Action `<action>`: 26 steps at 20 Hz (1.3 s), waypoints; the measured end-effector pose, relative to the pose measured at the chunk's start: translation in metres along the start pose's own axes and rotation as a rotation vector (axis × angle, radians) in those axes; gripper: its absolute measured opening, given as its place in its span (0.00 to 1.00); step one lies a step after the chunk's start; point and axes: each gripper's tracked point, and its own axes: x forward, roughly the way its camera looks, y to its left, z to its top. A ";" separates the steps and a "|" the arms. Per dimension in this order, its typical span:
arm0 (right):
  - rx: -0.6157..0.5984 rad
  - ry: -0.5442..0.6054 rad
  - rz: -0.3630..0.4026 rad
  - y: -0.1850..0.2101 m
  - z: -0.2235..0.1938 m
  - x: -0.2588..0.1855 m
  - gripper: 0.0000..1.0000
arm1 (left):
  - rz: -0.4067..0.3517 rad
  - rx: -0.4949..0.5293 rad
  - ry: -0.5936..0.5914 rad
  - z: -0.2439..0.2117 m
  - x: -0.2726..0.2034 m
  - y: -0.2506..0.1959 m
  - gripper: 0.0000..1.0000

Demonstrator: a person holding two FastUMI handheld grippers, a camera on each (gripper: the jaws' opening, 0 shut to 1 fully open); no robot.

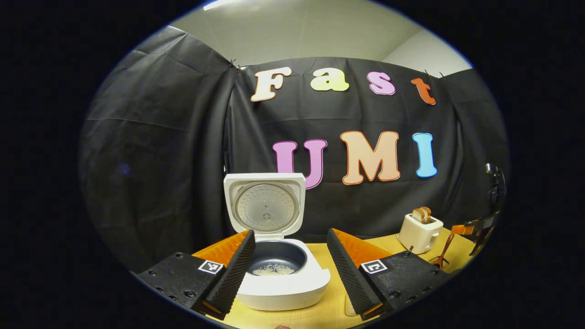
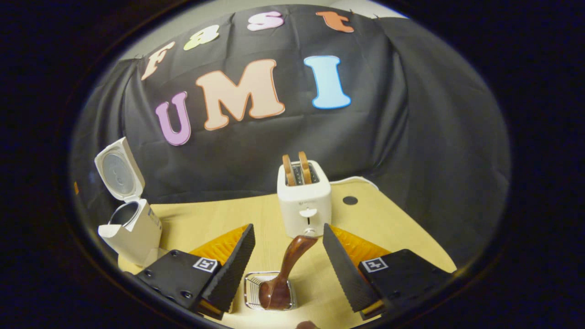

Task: Close the left gripper, press the button to open the rice cooker; take a wooden spoon from the chopstick holder with the right hand, scoop a spoonful of rice and pour it into the rice cooker, then put the wooden spoon back into the chopstick holder.

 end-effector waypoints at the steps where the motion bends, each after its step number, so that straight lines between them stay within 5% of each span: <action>1: 0.002 0.018 -0.006 -0.003 -0.006 0.006 1.00 | 0.004 0.002 0.002 0.000 -0.002 0.000 0.93; 16: 0.048 0.230 0.055 0.009 -0.076 0.065 0.96 | 0.101 0.026 0.029 -0.001 -0.022 0.015 0.93; 21: 0.047 0.235 0.066 0.014 -0.074 0.059 0.35 | 0.091 0.034 0.032 -0.002 -0.020 0.008 0.93; 26: 0.019 0.202 0.118 0.033 -0.062 0.035 0.22 | 0.069 0.033 0.026 -0.001 -0.013 0.004 0.93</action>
